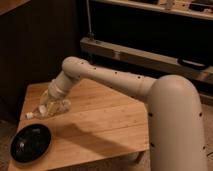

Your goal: Place the bottle in the ceramic bowl

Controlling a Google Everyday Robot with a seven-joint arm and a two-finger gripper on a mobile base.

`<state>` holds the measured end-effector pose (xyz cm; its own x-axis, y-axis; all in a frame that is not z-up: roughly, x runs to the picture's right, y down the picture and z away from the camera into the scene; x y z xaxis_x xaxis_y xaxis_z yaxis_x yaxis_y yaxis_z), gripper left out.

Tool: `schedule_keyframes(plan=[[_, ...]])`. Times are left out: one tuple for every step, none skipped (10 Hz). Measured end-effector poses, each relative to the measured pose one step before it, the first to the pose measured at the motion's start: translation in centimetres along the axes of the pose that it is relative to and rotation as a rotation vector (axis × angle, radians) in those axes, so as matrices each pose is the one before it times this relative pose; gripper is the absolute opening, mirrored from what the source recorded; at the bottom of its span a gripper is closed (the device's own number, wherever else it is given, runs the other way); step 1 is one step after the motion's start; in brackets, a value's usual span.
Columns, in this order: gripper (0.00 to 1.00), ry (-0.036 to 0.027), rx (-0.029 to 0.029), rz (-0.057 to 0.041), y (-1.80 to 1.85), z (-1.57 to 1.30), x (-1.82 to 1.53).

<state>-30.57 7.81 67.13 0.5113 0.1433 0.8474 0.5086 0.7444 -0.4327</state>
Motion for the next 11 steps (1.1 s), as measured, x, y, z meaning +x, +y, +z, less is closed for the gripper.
schedule_keyframes(plan=[[0.0,-0.01881,-0.01623,-0.0296,0.153,0.851,-1.431],[0.0,-0.00811,-0.01668,-0.02249,0.118,0.628,-1.091],[0.0,-0.00567,-0.02553,-0.03268,0.376,0.799,-1.671],[0.0,-0.00268,-0.0211,-0.02466,0.425,0.704,-1.312],[0.0,-0.00261,-0.01509,-0.01683,0.273,0.556,-0.934],[0.0,-0.00902,-0.0304,-0.02901,0.497,1.372,-1.605],[0.0,-0.01237,-0.02446,-0.02317,0.39,1.206,-1.298],[0.0,-0.01169,-0.01727,-0.01459,0.294,0.846,-0.846],[0.0,-0.01672,-0.02323,-0.0185,0.33,1.134,-0.983],[0.0,-0.01047,-0.0188,-0.01262,0.182,0.849,-0.556],[0.0,-0.0041,-0.01505,-0.00638,0.145,0.539,-0.033]])
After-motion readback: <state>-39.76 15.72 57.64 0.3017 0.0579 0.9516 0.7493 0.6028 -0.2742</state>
